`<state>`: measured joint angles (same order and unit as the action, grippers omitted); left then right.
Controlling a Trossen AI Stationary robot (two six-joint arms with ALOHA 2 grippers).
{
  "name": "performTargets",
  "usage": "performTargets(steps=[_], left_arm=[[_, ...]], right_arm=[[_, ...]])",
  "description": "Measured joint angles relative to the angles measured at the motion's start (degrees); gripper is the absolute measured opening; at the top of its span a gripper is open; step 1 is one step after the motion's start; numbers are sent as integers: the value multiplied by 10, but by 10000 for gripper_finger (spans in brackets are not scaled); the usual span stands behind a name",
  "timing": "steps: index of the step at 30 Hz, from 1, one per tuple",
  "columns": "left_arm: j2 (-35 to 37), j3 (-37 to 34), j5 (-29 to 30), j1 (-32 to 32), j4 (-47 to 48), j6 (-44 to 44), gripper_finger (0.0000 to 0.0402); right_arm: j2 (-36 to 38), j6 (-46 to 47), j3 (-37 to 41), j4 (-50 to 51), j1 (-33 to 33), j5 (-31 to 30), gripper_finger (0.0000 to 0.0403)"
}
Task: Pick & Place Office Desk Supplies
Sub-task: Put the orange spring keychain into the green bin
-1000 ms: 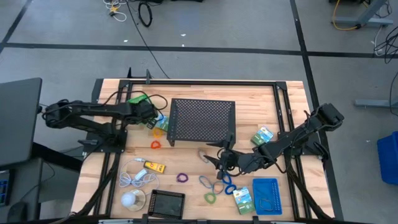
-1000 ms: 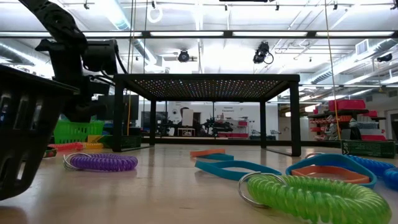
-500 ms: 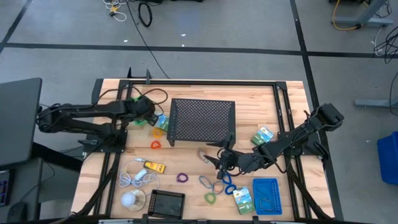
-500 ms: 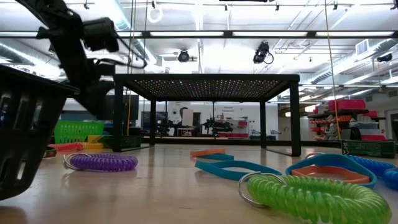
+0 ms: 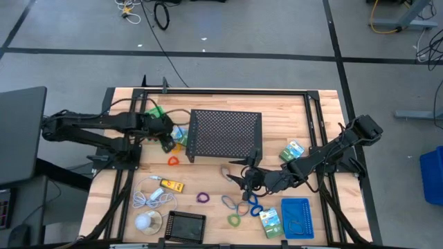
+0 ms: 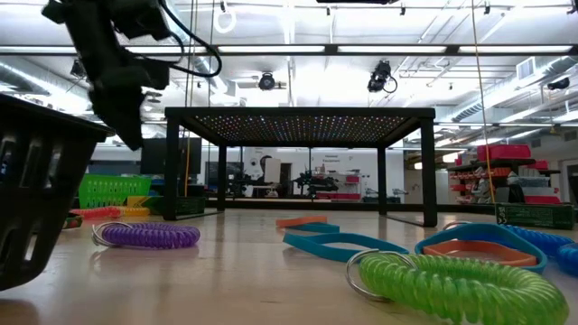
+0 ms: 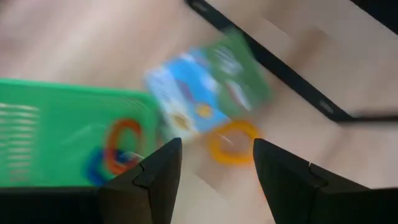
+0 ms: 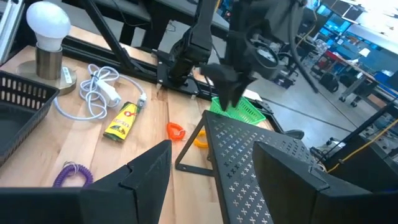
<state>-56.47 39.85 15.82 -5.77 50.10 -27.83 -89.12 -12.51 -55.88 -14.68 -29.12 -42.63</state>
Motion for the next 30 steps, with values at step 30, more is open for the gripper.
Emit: performTargets(steps=[30], left_arm=[[-200, 1, 36, 295, -49, -79, 207]], right_arm=[[0, -2, 0, 21, 0, 2, 233]])
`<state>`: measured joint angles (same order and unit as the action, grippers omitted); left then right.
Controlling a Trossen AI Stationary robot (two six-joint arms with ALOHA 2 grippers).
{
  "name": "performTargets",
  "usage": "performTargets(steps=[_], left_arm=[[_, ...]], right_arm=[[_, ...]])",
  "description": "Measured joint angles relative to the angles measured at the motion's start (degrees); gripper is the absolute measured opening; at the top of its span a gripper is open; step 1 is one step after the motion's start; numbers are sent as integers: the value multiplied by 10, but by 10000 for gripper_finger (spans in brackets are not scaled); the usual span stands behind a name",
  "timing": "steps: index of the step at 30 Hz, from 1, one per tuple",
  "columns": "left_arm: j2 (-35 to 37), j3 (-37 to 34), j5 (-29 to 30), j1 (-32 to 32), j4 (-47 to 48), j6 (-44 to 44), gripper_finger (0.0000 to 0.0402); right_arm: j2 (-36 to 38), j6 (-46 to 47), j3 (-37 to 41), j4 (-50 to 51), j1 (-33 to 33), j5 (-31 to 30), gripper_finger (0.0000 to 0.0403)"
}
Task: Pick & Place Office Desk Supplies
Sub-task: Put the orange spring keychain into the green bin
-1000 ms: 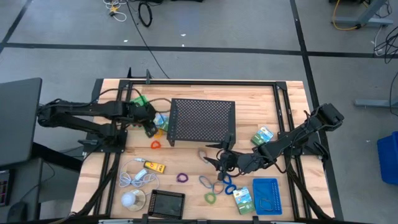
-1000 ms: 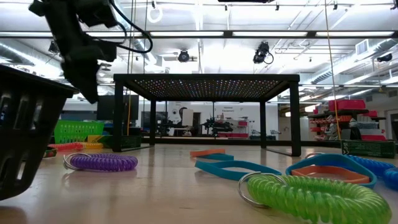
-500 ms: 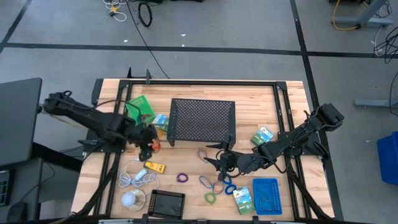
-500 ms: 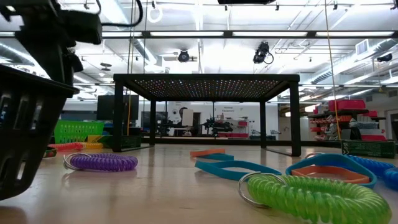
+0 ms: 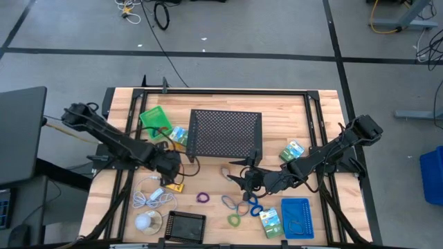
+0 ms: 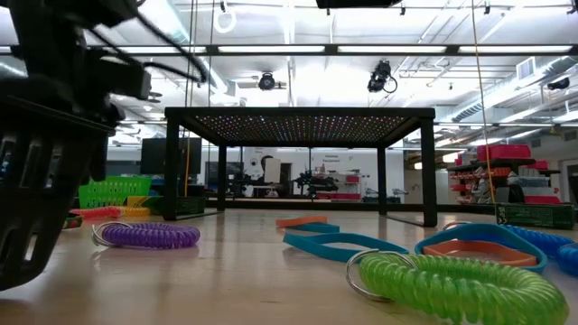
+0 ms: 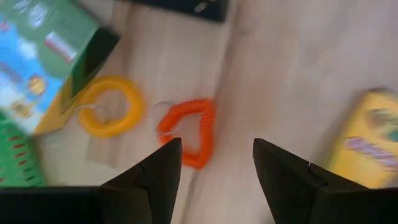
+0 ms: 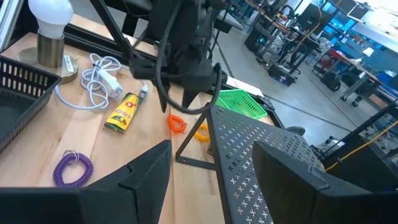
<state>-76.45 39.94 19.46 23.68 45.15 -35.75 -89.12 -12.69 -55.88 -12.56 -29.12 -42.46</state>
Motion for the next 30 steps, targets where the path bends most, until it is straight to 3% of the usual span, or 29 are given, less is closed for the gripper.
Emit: performTargets(steps=[3, 17, 24, 30], left_arm=[[-12, -1, 5, 0, 14, -5, 207], [-13, -72, 27, -2, -95, 8, 207], [-11, -98, -11, -9, -146, 12, 201], [-11, -100, -10, -9, -150, 5, 187]], right_arm=[[0, 0, 0, 0, 0, 0, 233], [0, -2, 0, 0, 0, 0, 233], [0, 0, 0, 0, 0, 0, 233], [0, 0, 0, 0, 0, 0, 233]])
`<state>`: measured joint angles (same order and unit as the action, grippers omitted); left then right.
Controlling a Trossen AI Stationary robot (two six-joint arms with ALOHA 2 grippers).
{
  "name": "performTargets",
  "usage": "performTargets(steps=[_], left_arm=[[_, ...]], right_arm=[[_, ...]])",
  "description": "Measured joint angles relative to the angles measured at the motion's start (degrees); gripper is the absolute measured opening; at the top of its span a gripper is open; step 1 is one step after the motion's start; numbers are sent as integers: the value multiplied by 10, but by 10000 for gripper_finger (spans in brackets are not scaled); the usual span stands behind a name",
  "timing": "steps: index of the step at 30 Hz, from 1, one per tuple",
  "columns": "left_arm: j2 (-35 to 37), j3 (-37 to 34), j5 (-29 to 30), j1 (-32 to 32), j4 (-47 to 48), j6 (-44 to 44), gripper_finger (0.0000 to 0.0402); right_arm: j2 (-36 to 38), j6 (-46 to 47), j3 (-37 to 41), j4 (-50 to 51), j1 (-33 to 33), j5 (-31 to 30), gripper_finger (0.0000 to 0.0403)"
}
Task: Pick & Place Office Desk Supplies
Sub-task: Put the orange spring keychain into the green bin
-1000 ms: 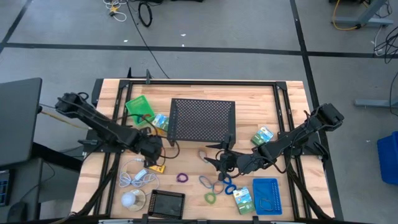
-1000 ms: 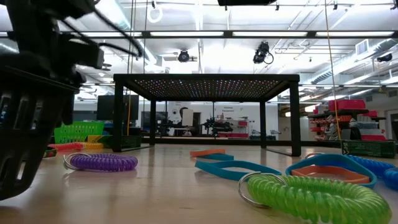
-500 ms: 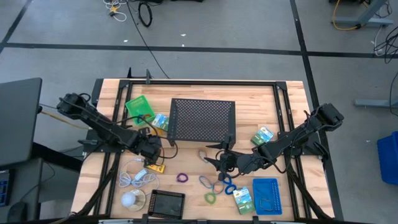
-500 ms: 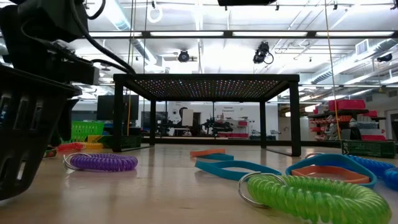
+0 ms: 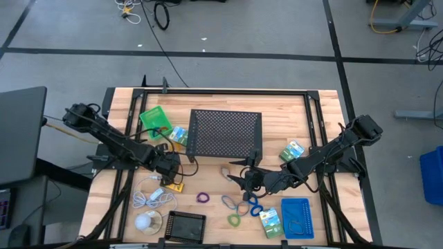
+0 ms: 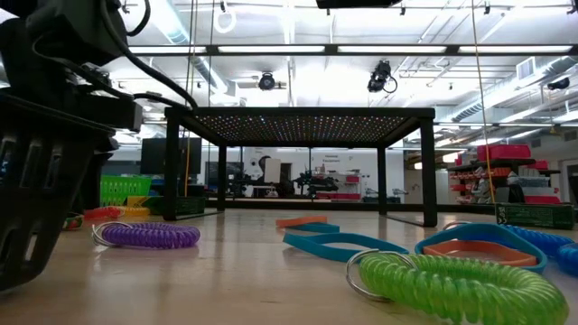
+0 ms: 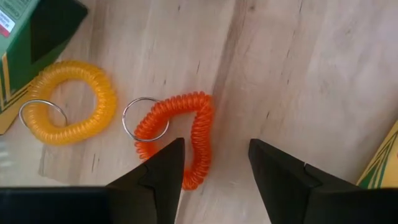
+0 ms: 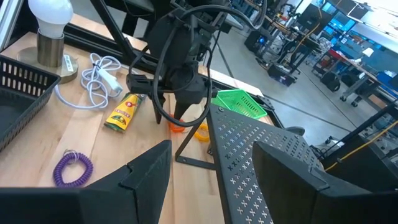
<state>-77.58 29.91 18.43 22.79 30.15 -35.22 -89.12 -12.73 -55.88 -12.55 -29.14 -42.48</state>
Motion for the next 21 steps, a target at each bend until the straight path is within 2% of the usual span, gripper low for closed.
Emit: performTargets(steps=[6, 13, 21], left_arm=[[-1, 0, 1, -5, 3, -1, 132], [-1, 0, 11, -11, 11, 3, 23], [5, -2, 12, 2, 15, 3, 9]], right_arm=[[0, -2, 0, 0, 0, 0, 233], [0, -2, 0, 0, 0, 0, 233], [0, 0, 0, 0, 0, 0, 233]])
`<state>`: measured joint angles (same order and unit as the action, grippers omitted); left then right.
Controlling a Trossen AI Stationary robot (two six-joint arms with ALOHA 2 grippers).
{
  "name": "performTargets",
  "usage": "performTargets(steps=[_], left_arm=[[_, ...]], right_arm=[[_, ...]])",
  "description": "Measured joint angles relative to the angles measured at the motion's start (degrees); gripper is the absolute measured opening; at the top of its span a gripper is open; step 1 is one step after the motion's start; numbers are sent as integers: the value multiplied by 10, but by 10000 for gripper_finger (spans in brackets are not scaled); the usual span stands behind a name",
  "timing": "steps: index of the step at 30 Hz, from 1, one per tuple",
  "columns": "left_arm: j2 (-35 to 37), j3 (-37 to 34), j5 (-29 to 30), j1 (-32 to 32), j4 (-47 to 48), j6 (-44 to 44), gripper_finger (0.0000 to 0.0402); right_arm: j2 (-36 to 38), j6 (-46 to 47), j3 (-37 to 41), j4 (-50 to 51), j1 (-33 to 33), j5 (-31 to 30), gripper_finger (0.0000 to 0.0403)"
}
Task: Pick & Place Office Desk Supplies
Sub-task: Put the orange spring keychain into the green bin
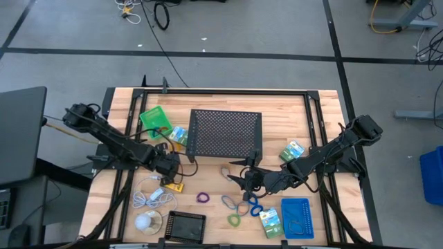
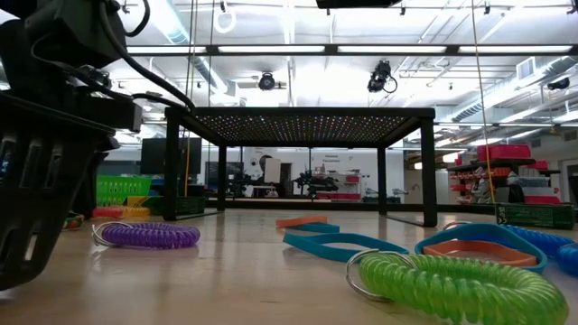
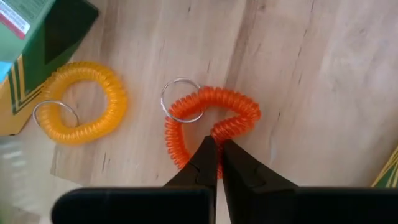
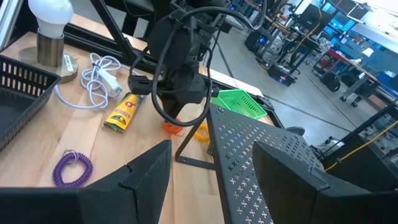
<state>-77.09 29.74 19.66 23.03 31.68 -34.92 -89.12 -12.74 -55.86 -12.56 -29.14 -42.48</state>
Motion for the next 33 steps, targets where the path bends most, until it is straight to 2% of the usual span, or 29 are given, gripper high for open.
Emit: performTargets(steps=[5, 9, 19, 24, 28, 33], left_arm=[[36, -1, -2, 25, 4, -2, 9], [90, -1, 20, 44, 8, -2, 8], [275, 0, 146, 55, 26, 20, 8], [349, 0, 228, 54, 42, 23, 8], [391, 0, 277, 47, 87, -9, 8], [416, 0, 301, 4, 166, -95, 8]], right_arm=[[0, 0, 0, 0, 0, 0, 233], [0, 0, 0, 0, 0, 0, 233], [0, 4, 0, 0, 0, 14, 233], [0, 4, 0, 0, 0, 26, 233], [0, 4, 0, -1, 0, 31, 233], [0, 4, 0, 0, 0, 35, 233]])
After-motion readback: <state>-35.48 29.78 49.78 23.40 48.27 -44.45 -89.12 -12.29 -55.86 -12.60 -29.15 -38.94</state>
